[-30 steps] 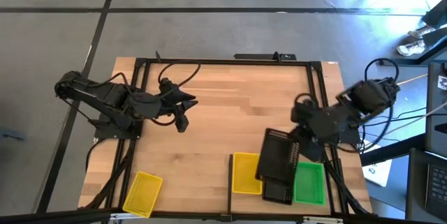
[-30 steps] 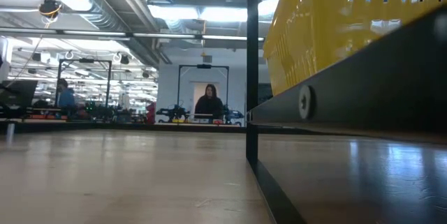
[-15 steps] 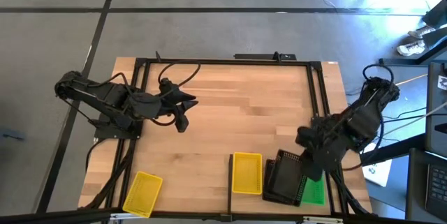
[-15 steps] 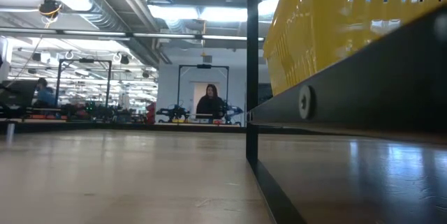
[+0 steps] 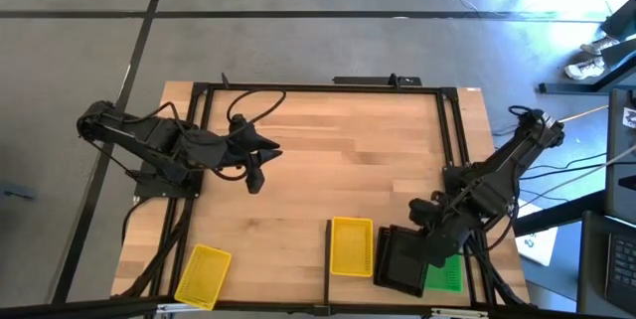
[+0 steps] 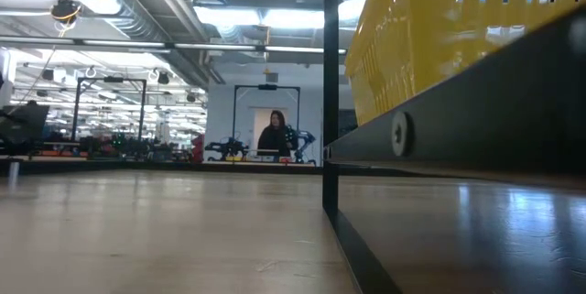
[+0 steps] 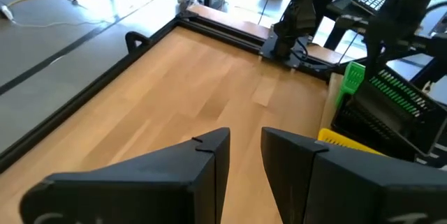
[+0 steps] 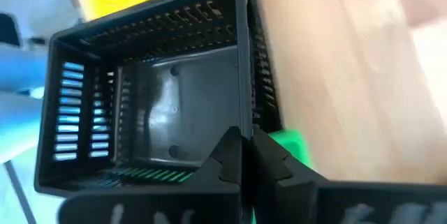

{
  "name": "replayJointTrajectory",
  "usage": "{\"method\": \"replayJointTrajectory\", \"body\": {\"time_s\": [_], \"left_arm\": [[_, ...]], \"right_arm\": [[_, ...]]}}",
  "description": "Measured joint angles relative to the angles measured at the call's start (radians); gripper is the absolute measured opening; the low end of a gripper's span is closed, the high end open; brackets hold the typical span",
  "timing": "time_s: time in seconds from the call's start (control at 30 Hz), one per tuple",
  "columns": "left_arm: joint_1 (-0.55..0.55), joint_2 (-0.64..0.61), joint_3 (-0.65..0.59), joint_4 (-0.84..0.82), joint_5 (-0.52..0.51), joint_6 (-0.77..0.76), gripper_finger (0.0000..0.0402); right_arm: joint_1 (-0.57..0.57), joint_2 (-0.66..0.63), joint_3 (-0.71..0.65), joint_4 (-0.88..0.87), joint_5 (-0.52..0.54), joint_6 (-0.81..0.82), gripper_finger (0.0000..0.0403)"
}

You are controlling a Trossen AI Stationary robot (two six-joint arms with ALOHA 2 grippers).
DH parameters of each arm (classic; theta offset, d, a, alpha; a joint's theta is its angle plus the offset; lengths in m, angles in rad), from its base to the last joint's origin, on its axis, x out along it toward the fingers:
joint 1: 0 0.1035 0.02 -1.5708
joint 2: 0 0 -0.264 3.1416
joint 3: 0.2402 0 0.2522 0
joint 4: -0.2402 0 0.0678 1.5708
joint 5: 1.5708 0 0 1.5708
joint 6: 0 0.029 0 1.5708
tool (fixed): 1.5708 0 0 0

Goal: Stack baskets on shelf by color
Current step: Stack the black bin on top of the black bins on the shelf, then stack the yellow bin on top of the yellow bins on the shelf

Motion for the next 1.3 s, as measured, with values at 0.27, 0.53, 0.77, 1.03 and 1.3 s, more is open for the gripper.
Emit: {"method": "replayJointTrajectory", "body": {"time_s": [0.27,0.53,0.77,1.03,1.3], "left_arm": [[0.000,0.000,0.000,0.000,0.000,-0.008,0.0075],[0.000,0.000,0.000,0.000,0.000,-0.008,0.0075],[0.000,0.000,0.000,0.000,0.000,-0.007,0.0075],[0.000,0.000,0.000,-0.001,0.000,-0.012,0.0075],[0.000,0.000,0.000,-0.084,0.031,-0.080,0.0075]], "right_arm": [[-0.001,0.000,-0.064,0.107,0.015,-0.068,0.0000],[-0.006,0.002,-0.084,0.103,0.016,-0.087,0.0032],[-0.011,0.002,-0.084,0.104,0.016,-0.140,0.0071],[-0.041,0.002,-0.015,0.097,0.019,-0.215,0.0073],[-0.040,0.001,0.071,0.039,0.024,-0.214,0.0074]]}}
